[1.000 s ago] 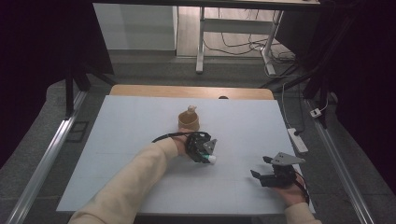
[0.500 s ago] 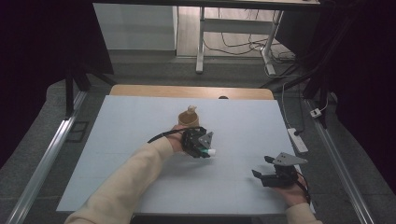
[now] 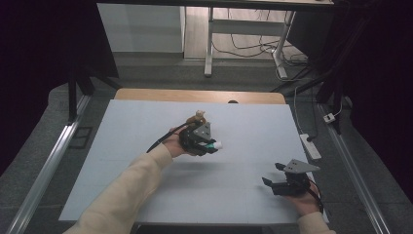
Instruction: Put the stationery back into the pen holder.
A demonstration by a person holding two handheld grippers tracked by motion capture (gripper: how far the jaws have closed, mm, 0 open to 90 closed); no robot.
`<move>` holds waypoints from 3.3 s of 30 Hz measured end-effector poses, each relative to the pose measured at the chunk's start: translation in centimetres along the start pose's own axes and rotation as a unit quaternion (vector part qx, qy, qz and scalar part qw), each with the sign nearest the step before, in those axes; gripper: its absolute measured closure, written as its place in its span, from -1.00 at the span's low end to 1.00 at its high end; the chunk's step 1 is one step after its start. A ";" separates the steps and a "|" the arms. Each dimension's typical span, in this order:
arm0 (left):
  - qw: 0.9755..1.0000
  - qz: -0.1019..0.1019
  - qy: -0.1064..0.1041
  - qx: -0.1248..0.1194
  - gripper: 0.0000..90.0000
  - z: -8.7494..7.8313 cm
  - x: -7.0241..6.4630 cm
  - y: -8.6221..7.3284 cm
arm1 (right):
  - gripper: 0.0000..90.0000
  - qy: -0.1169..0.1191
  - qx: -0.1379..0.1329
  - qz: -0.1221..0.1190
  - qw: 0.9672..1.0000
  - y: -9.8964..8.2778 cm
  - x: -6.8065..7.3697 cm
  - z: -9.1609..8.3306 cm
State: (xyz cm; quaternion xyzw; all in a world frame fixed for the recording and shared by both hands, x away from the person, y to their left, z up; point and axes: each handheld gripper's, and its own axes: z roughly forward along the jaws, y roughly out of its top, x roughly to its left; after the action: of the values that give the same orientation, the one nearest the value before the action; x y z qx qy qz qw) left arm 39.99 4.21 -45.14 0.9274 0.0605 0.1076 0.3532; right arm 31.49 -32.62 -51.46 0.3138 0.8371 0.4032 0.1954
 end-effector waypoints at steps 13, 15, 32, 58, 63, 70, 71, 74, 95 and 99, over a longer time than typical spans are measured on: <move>0.997 -0.051 0.030 -0.040 0.44 -1.2 0.8 -0.9 | -0.53 -0.001 0.001 0.000 1.000 0.0 0.0 0.0; 0.996 -0.060 0.033 -0.049 0.44 -1.5 0.9 -0.9 | -0.53 -0.001 0.001 0.000 1.000 0.0 0.0 0.0; 0.985 -0.111 0.081 -0.101 0.44 -3.6 2.5 -1.8 | -0.53 0.000 0.001 0.001 1.000 0.0 0.0 0.1; 0.962 -0.191 0.131 -0.144 0.44 -3.0 5.7 -2.8 | -0.53 -0.002 0.005 0.002 1.000 -0.1 -0.1 0.2; 0.958 -0.202 0.138 -0.147 0.44 -2.6 6.2 -3.1 | -0.53 -0.002 0.006 0.002 1.000 -0.1 -0.1 0.2; 0.954 -0.214 0.147 -0.147 0.44 -1.9 7.0 -3.5 | -0.53 -0.001 0.006 0.003 1.000 -0.1 -0.1 0.2; 0.954 -0.215 0.148 -0.147 0.44 -1.8 7.0 -3.6 | -0.53 -0.001 0.005 0.003 1.000 -0.2 -0.1 0.2; 0.953 -0.219 0.151 -0.147 0.44 -1.6 7.4 -3.7 | -0.53 -0.006 0.007 0.003 1.000 -0.2 -0.1 0.1; 0.949 -0.227 0.153 -0.158 0.10 -1.5 7.9 -3.6 | -0.53 -0.003 0.010 0.007 1.000 -0.3 -0.2 0.2; 0.950 -0.226 0.142 -0.163 -0.08 -2.2 7.5 -3.4 | -0.53 -0.003 0.010 0.005 1.000 -0.3 -0.2 0.2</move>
State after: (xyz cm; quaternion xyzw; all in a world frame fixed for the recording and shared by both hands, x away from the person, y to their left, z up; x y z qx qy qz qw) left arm 46.62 9.55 -44.60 0.7944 0.3001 0.1641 0.5020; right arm 31.63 -32.79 -51.81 0.3212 0.8391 0.3946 0.1924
